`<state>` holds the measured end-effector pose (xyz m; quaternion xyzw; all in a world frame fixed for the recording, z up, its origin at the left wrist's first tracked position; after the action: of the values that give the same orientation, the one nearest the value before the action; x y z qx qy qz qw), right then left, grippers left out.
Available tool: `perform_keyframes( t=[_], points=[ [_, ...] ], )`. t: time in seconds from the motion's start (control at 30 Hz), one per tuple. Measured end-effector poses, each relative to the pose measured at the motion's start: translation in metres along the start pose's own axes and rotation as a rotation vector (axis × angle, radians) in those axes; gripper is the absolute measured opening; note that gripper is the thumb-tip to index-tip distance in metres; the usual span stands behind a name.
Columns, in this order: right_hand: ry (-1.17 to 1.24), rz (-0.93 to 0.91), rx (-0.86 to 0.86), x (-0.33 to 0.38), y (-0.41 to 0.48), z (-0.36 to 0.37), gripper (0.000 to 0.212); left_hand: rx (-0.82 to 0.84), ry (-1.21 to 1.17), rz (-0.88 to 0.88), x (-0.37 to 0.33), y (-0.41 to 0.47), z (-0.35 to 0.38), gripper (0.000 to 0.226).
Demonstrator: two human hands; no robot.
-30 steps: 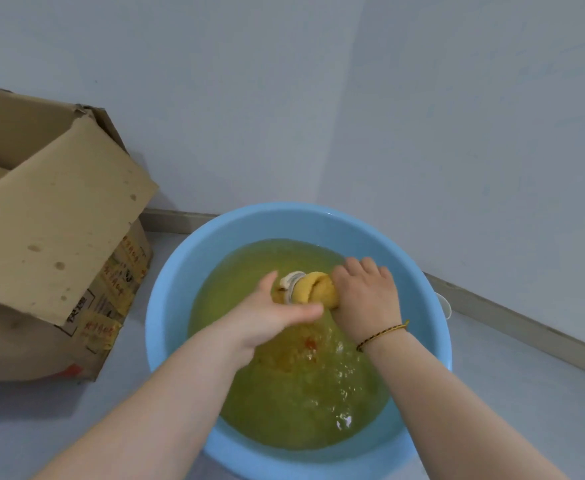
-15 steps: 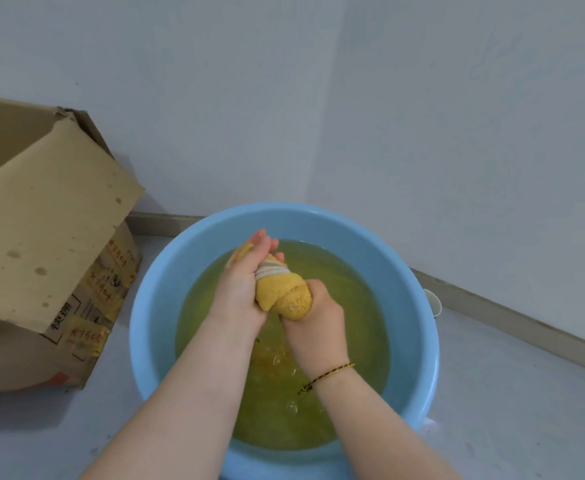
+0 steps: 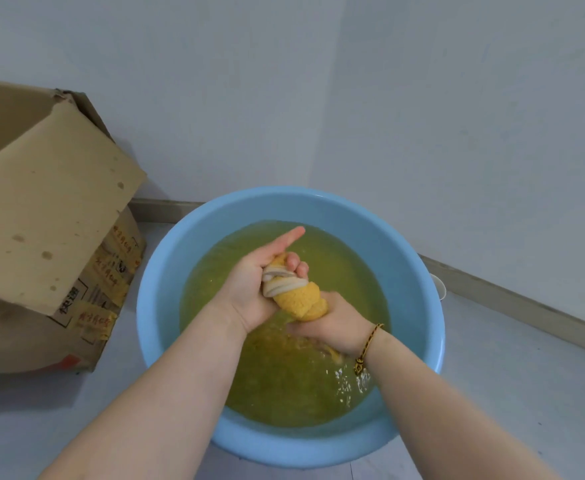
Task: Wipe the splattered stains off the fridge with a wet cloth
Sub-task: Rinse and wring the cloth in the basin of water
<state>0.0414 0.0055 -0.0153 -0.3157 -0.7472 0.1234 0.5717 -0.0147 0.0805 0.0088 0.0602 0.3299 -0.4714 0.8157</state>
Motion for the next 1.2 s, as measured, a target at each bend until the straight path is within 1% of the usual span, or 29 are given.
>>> perform_keyframes(
  t=[0.03,0.1,0.13,0.2,0.23,0.27,0.3,0.33,0.37,0.4,0.43,0.5,0.53,0.57,0.6,0.63,0.7,0.77,0.83,0.9,0.97,1.03,1.1,1.2],
  points=[
    [-0.129,-0.05,-0.114,0.003,-0.001,-0.009,0.027,0.04,-0.01,-0.038,0.0,-0.002,0.0,0.036],
    [-0.431,-0.097,-0.332,0.005,-0.003,-0.024,0.028,0.073,0.049,-0.116,0.003,-0.005,-0.002,0.052],
    [-0.577,-0.115,-0.443,0.008,-0.005,-0.032,0.028,0.079,0.111,-0.162,0.004,-0.006,-0.003,0.058],
    [-0.794,-0.243,-0.658,0.015,-0.011,-0.041,0.018,0.114,0.253,-0.293,0.006,-0.008,-0.005,0.067],
    [-0.866,-0.317,-0.748,0.017,-0.014,-0.044,0.02,0.156,0.341,-0.382,0.006,-0.01,-0.005,0.07],
    [-0.931,-0.394,-0.827,0.022,-0.016,-0.045,0.027,0.221,0.471,-0.48,0.007,-0.013,-0.004,0.067],
    [-0.976,-0.454,-0.879,0.029,-0.019,-0.045,0.028,0.316,0.662,-0.567,0.01,-0.017,-0.004,0.054],
    [-1.041,-0.523,-0.912,0.035,-0.022,-0.043,0.022,0.402,0.881,-0.631,0.015,-0.021,-0.005,0.036],
    [-1.107,-0.582,-0.928,0.038,-0.022,-0.04,0.016,0.426,1.077,-0.658,0.02,-0.022,-0.007,0.019],
    [-1.168,-0.609,-0.927,0.042,-0.022,-0.038,0.017,0.397,1.246,-0.621,0.023,-0.019,-0.009,0.013],
    [-1.199,-0.59,-0.928,0.046,-0.023,-0.036,0.02,0.33,1.381,-0.537,0.025,-0.013,-0.012,0.014],
    [-1.114,-0.446,-0.859,0.044,-0.022,-0.035,0.021,0.164,1.6,-0.292,0.017,-0.001,-0.011,0.019],
    [-1.066,-0.357,-0.809,0.038,-0.018,-0.034,0.025,0.113,1.728,-0.169,0.01,0.002,-0.007,0.018],
    [-0.963,-0.23,-0.723,0.03,-0.014,-0.034,0.021,0.088,1.872,-0.061,0.003,0.004,-0.002,0.016],
    [-0.86,-0.111,-0.648,0.022,-0.01,-0.032,0.014,0.085,2.007,0.036,-0.002,0.004,0.002,0.014],
    [-0.745,-0.034,-0.614,0.016,-0.01,-0.031,0.01,0.096,2.11,0.118,-0.006,0.004,0.006,0.012],
    [-0.443,0.014,-0.575,0.007,-0.008,-0.026,0.016,0.138,2.243,0.23,-0.01,0.004,0.011,0.011],
    [-0.13,0.041,-0.529,-0.001,-0.003,-0.019,0.021,0.193,2.347,0.308,-0.013,0.003,0.016,0.011],
    [0.13,0.049,-0.512,-0.005,-0.002,-0.013,0.026,0.252,2.421,0.374,-0.015,0.006,0.022,0.016],
    [0.356,0.088,-0.482,-0.008,-0.004,-0.007,0.025,0.308,2.468,0.394,-0.014,0.008,0.026,0.018],
    [0.519,0.122,-0.46,-0.012,-0.006,-0.002,0.023,0.354,2.499,0.406,-0.012,0.01,0.028,0.021],
    [0.607,0.16,-0.45,-0.017,-0.007,0.001,0.029,0.404,2.53,0.434,-0.012,0.011,0.031,0.023],
    [0.621,0.19,-0.425,-0.019,-0.006,0.003,0.032,0.434,2.547,0.462,-0.012,0.012,0.033,0.023],
    [0.593,0.195,-0.389,-0.014,-0.006,-0.001,0.032,0.392,2.518,0.448,-0.017,0.013,0.031,0.025]
  ],
)
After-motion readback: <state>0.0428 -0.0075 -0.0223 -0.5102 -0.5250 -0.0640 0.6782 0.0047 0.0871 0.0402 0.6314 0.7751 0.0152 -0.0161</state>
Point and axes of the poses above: each hand's wrist, its own y-axis towards the middle knuckle, its own z-axis out of the palm, x = y × z, the point moved 5 cm from there along y, towards the middle knuckle, and after that the axes turned 8 degrees about z, right-handed, at the moved point
